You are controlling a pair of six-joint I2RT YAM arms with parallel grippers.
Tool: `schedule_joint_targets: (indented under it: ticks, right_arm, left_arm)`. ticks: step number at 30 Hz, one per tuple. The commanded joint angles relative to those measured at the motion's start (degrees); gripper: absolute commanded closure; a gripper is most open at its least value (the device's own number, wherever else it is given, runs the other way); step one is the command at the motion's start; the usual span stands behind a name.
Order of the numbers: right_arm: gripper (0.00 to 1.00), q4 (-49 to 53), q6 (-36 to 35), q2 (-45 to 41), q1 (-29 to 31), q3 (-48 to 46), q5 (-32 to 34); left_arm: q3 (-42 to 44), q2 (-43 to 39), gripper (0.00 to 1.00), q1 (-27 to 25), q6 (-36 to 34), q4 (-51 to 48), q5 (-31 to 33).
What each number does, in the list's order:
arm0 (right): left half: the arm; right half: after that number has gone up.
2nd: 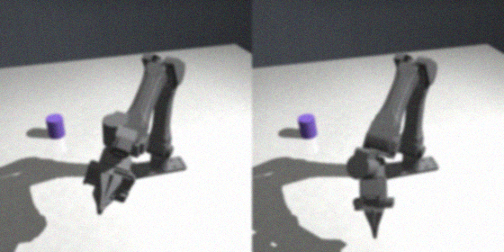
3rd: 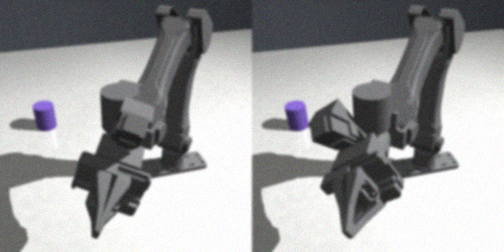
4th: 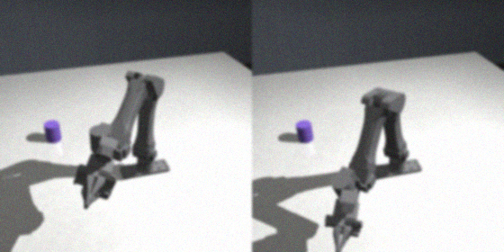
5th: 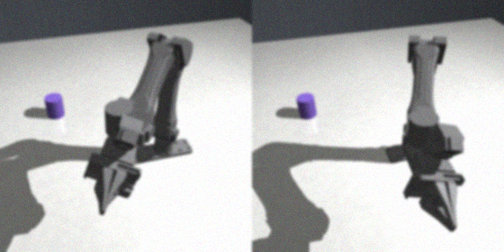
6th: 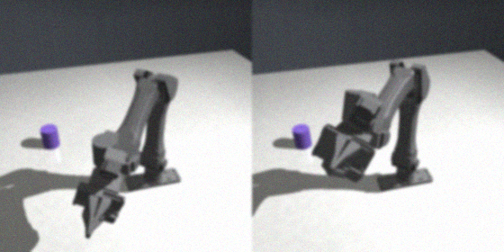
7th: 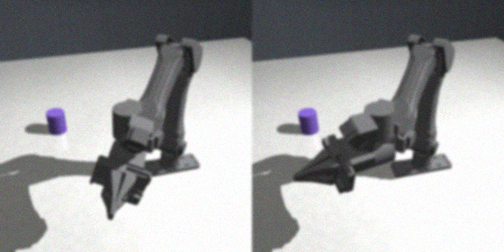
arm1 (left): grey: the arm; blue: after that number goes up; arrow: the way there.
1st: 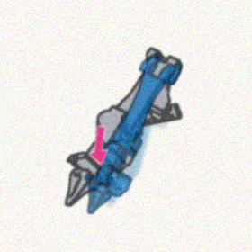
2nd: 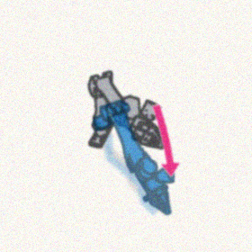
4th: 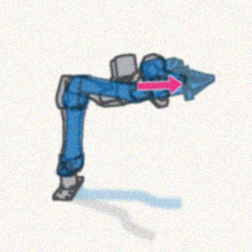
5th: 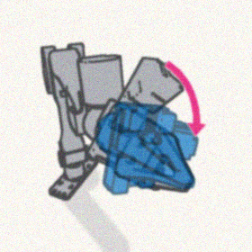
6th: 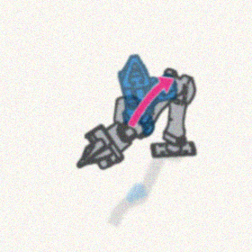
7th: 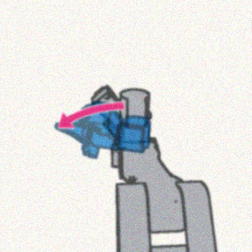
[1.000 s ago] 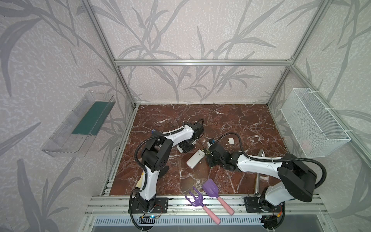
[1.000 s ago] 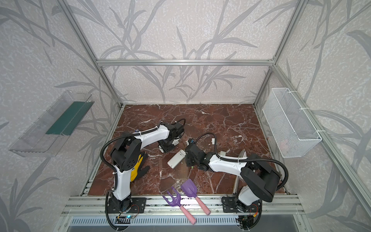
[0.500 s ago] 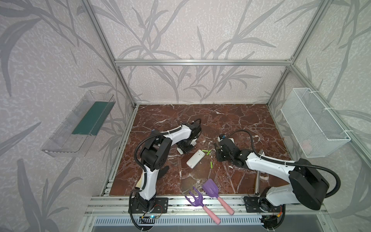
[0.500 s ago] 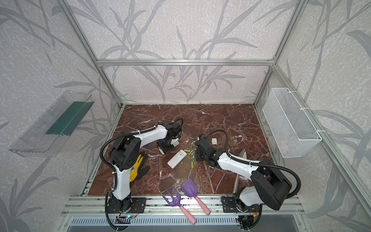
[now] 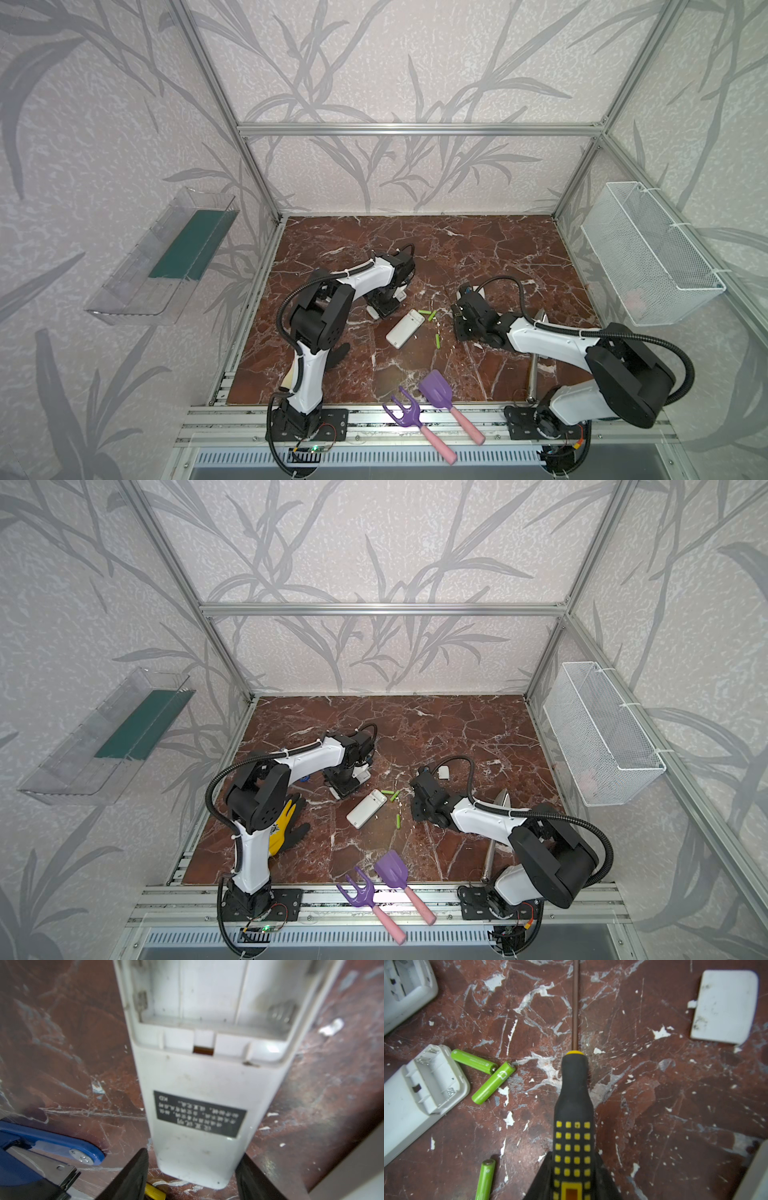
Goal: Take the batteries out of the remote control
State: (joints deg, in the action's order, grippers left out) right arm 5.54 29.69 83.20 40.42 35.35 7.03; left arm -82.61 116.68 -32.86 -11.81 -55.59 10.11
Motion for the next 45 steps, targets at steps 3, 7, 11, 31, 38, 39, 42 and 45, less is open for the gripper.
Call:
schedule_joint_targets:
  ticks: [3,7,11,31,38,39,42,45]
  right_arm:
    - [0.82,0.7,1.5,0.6,0.0,-2.1,-0.6]
    - [0.7,1.3,1.2,0.6,0.0,-2.0,-0.1]
    - [0.6,1.5,0.9,0.8,0.0,-1.9,0.4]
    - [0.01,8.8,-12.1,-11.3,-5.7,5.9,3.5]
    - [0.01,2.3,-23.5,-13.1,-19.3,6.0,0.9]
    - [0.01,0.2,-24.5,-12.8,-21.8,5.2,-0.1]
    - [0.01,-8.2,-27.6,-11.3,-27.0,1.8,-1.0]
    - [0.01,-17.5,-30.7,-9.6,-29.3,-1.9,-0.8]
  left_arm:
    - [-0.1,-2.0,0.32,0.6,1.3,0.4,-0.4]
    - [-1.1,-4.3,0.31,0.8,1.5,0.0,-0.1]
    - [-1.8,-6.1,0.3,1.1,1.9,-0.4,0.3]
    - [10.7,-22.6,0.01,7.9,10.9,19.3,7.9]
    - [24.3,-33.0,0.01,13.1,10.6,36.7,8.9]
    - [26.6,-34.3,0.01,14.2,10.2,39.7,6.9]
    - [32.2,-36.8,0.01,16.8,9.7,46.4,3.2]
    - [37.1,-38.7,0.01,18.8,8.8,53.5,1.7]
